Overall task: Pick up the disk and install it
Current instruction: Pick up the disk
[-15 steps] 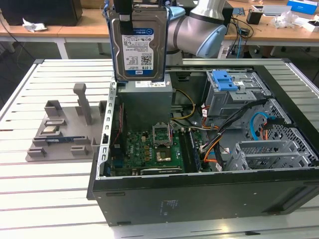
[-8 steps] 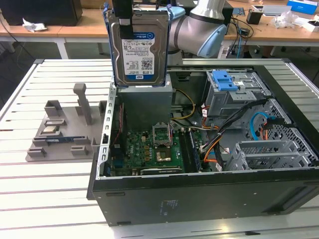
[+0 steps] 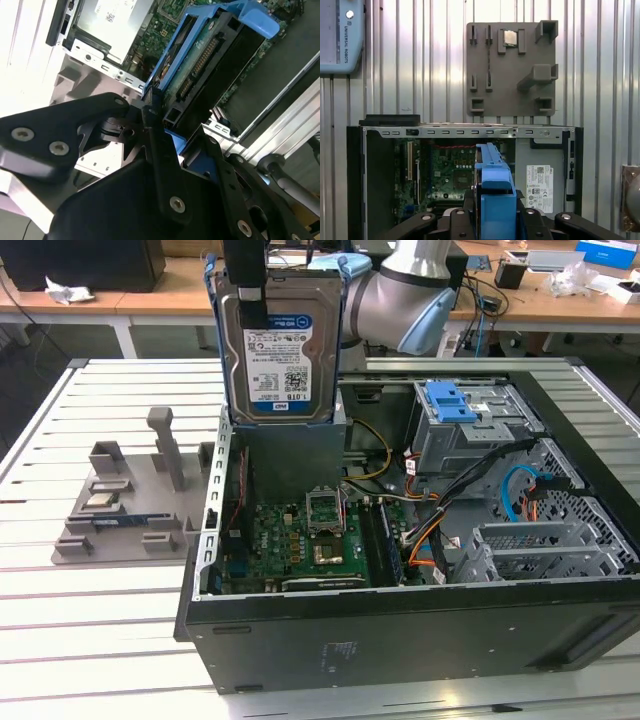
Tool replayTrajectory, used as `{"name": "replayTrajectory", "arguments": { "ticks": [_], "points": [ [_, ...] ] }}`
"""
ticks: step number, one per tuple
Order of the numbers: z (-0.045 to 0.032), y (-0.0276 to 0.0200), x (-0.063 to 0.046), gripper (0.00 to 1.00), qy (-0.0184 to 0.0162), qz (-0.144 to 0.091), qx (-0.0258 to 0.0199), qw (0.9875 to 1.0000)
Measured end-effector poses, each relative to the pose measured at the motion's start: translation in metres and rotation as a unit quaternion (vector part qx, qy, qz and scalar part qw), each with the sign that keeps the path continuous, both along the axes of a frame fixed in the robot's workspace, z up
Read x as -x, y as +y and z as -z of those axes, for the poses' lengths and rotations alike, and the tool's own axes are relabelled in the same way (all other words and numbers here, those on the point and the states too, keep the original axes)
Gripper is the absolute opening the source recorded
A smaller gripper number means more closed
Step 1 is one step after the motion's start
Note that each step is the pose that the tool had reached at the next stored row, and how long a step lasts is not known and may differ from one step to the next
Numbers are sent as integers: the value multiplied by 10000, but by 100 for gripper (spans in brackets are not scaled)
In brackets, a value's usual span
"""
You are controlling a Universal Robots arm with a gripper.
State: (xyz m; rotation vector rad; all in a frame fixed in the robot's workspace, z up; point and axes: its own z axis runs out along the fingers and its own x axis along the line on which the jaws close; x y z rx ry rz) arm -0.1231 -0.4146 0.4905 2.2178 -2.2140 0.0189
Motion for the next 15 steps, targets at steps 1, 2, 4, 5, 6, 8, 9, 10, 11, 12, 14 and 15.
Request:
{"name": "replayTrajectory", "arguments": {
  "ticks": [1, 2, 4, 5, 6, 8, 9, 10, 11, 12, 14, 15],
  "points": [
    [0, -20, -1, 36, 0, 0, 0, 10000],
    [0, -48, -2, 36, 0, 0, 0, 10000],
    [1, -84, -3, 36, 0, 0, 0, 10000],
    [0, -109, -5, 36, 0, -1, 0, 10000],
    [1, -135, -5, 36, 0, 0, 0, 10000],
    [0, -168, -6, 36, 0, -1, 0, 10000],
    [0, -197, -7, 36, 0, 0, 0, 10000],
    [1, -213, -7, 36, 0, 0, 0, 10000],
    [1, -229, -8, 36, 0, 0, 0, 10000],
    [1, -249, -9, 36, 0, 0, 0, 10000],
    [1, -308, -11, 36, 0, 0, 0, 10000],
    [1, -333, -11, 36, 0, 0, 0, 10000]
  ]
}}
